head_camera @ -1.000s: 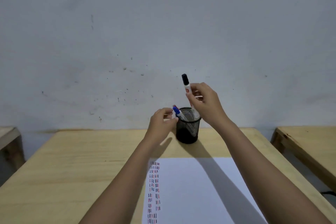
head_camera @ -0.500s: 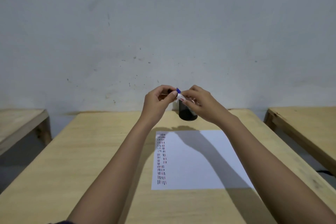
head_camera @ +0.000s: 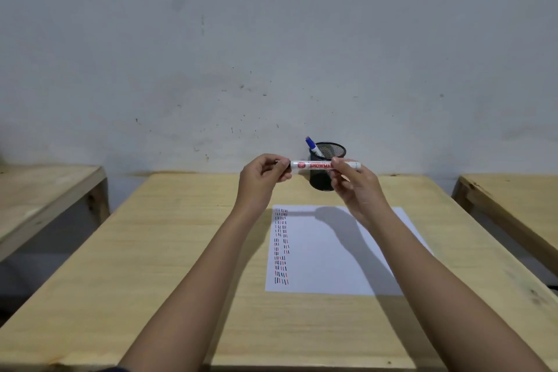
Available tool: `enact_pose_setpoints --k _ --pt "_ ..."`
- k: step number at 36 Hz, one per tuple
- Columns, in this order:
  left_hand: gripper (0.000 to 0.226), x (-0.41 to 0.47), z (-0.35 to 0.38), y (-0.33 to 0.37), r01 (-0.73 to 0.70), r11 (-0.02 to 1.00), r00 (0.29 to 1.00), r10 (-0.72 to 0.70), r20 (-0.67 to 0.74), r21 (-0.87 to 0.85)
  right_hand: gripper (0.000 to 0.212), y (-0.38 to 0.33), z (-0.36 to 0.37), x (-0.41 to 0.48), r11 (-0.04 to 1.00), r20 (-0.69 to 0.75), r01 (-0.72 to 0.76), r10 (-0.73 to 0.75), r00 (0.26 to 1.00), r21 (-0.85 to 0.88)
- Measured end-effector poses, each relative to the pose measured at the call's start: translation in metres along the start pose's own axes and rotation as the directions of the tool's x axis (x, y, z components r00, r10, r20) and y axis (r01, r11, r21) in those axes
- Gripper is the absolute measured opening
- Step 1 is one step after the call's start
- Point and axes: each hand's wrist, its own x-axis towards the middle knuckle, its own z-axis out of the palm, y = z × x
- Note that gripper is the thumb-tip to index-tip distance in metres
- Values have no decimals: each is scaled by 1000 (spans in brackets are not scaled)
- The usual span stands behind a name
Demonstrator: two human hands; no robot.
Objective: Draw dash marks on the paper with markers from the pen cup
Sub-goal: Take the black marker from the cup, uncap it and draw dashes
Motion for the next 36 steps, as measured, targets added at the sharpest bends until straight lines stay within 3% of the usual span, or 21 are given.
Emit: enact_pose_setpoints --k 3,7,13,21,26,29,33,36 --pt "10 -3 2 -4 -9 999 1000 8 14 53 11 15 14 -5 967 -13 -87 93 996 239" --pt "9 -7 5 -5 -6 995 1000 5 10 104 6 32 25 -3 944 19 -105 104 994 312" --pt "16 -2 -7 -9 83 975 996 -90 27 205 12 40 26 2 979 20 -66 64 998 193" --pt "24 3 -23 -19 270 958 962 -272 13 102 8 48 29 10 1000 127 7 -10 992 26" --pt "24 7 -28 -28 334 940 942 -335 9 74 12 60 26 16 999 119 8 -12 993 39" --pt "32 14 -42 -36 426 903 903 -422 -79 54 13 64 20 23 994 66 20 -28 997 108" --pt "42 23 -65 -46 457 853 888 -421 -185 251 15 61 5 32 983 -27 59 -55 998 176" --pt "35 23 -66 -51 397 818 917 -337 -214 416 14 62 0 37 981 -86 63 -48 995 183"
